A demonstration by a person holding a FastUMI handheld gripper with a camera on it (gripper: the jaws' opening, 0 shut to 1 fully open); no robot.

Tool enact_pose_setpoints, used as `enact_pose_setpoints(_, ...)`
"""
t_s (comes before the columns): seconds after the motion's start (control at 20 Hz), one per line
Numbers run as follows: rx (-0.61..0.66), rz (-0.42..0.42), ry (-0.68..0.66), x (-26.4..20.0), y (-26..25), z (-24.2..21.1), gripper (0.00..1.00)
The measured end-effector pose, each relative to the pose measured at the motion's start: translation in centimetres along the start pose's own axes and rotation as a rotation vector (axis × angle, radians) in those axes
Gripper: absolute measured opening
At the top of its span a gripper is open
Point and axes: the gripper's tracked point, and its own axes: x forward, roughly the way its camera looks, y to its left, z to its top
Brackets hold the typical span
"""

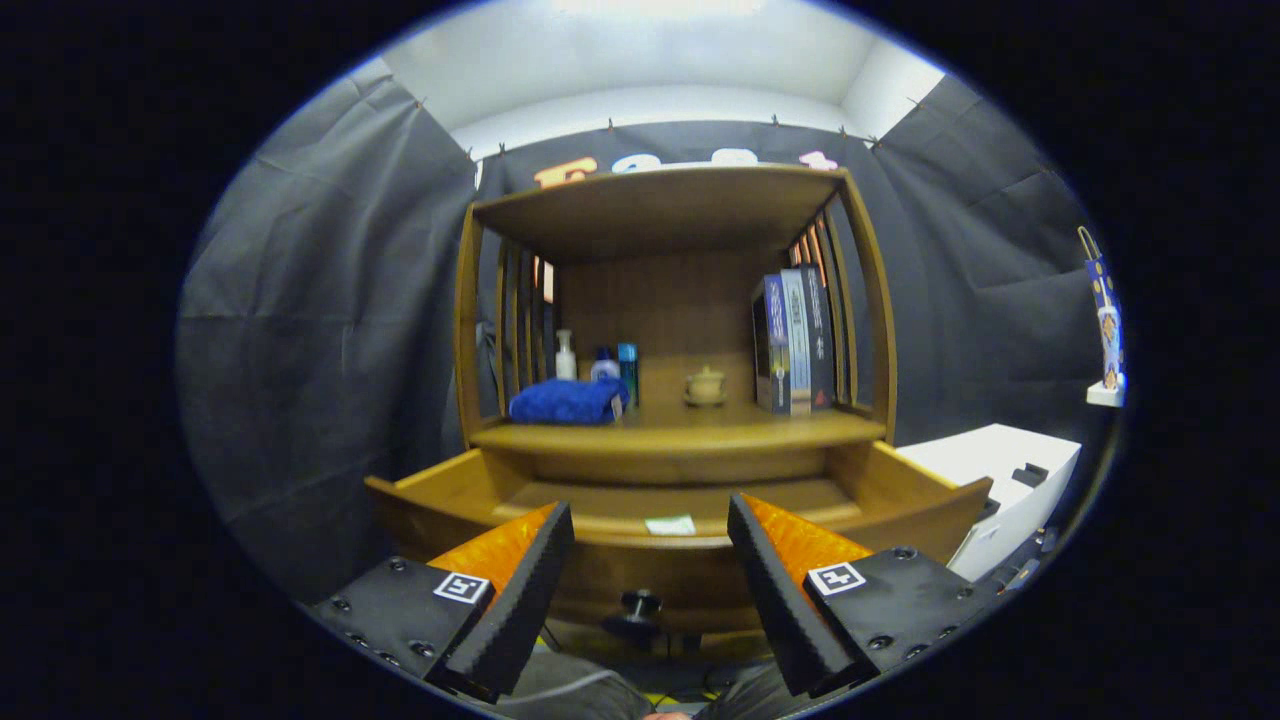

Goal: Pull open the drawer, take out the items inside it, and place them on the countertop above the cabinet.

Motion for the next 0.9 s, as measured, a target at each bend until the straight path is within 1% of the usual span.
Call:
enact_pose_setpoints(0.1,-0.024,0.003,-0.043,1.6,-0.6,3.7,1.00)
enact_pose_setpoints(0.2,-0.038,0.047,-0.057,3.3,-0.2,6.6,0.99)
enact_pose_setpoints(0.3,-0.032,0.099,-0.026,5.1,0.4,8.6,0.99)
enact_pose_setpoints(0.4,-0.043,0.136,0.023,7.6,0.3,9.2,0.99)
enact_pose_setpoints(0.5,-0.111,0.117,0.128,10.4,-0.9,7.3,0.98)
enact_pose_setpoints(0.55,-0.132,0.119,0.197,11.6,-1.0,5.6,0.98)
enact_pose_setpoints(0.6,-0.134,0.140,0.276,12.2,-0.3,3.5,0.98)
enact_pose_setpoints(0.7,-0.097,0.189,0.463,12.4,1.1,-1.5,0.98)
enact_pose_setpoints(0.8,-0.049,0.192,0.643,12.1,1.6,-5.5,0.99)
enact_pose_setpoints(0.9,-0.021,0.194,0.763,12.3,1.9,-8.0,0.99)
